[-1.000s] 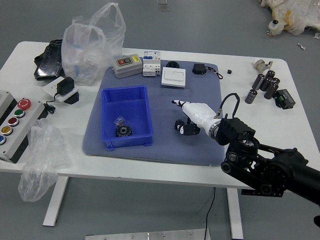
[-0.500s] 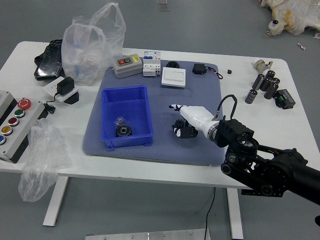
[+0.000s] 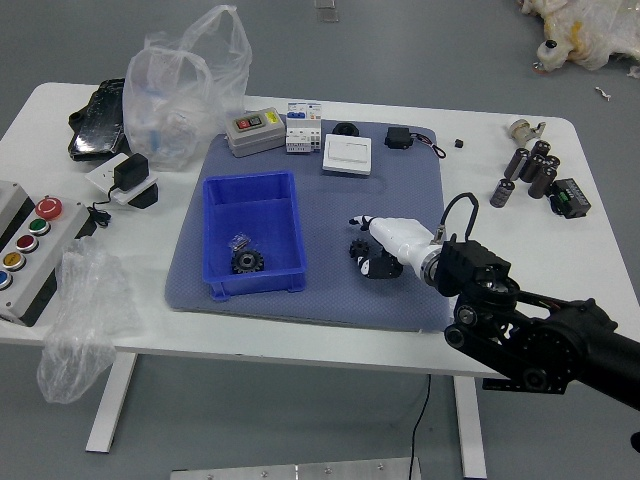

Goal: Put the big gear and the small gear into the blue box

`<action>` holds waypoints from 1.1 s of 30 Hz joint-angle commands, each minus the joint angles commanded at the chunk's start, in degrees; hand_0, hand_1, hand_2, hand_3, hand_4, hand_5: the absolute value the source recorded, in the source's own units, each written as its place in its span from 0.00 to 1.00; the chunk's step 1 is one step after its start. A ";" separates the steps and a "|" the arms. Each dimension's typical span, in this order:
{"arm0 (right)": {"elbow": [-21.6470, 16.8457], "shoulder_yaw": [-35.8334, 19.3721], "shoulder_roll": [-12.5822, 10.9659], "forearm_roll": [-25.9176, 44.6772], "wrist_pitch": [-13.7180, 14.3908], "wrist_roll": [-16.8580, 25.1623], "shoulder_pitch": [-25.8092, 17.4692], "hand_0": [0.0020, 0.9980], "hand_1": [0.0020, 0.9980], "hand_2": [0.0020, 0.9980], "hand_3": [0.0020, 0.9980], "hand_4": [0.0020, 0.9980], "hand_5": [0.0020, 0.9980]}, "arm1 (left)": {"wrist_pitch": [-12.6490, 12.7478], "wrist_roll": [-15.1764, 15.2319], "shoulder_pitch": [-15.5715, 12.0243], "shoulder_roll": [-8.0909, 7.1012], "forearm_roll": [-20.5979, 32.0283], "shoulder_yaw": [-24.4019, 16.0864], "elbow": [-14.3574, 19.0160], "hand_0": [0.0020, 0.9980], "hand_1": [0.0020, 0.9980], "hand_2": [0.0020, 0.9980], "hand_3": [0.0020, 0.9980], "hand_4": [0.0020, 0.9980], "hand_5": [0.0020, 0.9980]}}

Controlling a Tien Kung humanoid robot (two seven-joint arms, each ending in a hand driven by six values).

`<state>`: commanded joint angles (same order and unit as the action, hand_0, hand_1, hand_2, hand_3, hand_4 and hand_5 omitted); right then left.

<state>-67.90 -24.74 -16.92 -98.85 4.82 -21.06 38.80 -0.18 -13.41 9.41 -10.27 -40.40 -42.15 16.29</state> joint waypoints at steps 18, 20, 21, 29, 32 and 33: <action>-0.78 -1.77 -0.92 -0.33 1.27 2.01 -0.50 0.32 0.42 0.96 1.00 0.38 0.26 | 0.08 0.34 0.00 0.00 0.19 0.15 -0.06 0.68 0.64 0.66 0.78 0.74 0.54; -0.94 -1.74 -1.11 -0.48 1.15 1.92 -0.54 0.32 0.43 0.98 1.00 0.68 0.12 | 0.08 0.27 -0.04 0.00 0.07 0.02 -0.04 0.68 0.64 0.65 0.78 0.74 0.55; -1.02 -1.71 -1.14 -0.59 1.12 1.86 -0.57 0.32 0.43 0.98 1.00 0.68 0.12 | 0.08 0.25 -0.06 0.01 0.02 -0.03 -0.04 0.68 0.64 0.65 0.78 0.74 0.55; -1.43 -1.59 -1.08 -1.36 0.79 1.38 -0.60 0.32 0.43 0.98 1.00 0.71 0.10 | 0.03 0.20 -0.08 0.07 -0.21 -0.17 -0.02 0.68 0.64 0.66 0.78 0.73 0.57; -1.15 -1.25 -1.01 -0.93 0.98 1.25 -0.52 0.31 0.42 0.98 1.00 0.71 0.11 | 0.04 0.15 -0.09 0.05 -0.24 -0.21 -0.01 0.68 0.64 0.66 0.78 0.72 0.58; -0.89 -1.03 -0.93 -0.68 1.10 1.25 -0.45 0.31 0.42 0.98 1.00 0.71 0.11 | 0.03 0.14 -0.09 0.04 -0.27 -0.23 -0.01 0.68 0.64 0.66 0.78 0.72 0.58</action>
<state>-68.79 -25.76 -17.84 -99.53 5.92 -19.82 38.35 -0.14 -13.27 9.32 -10.23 -40.67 -42.38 16.28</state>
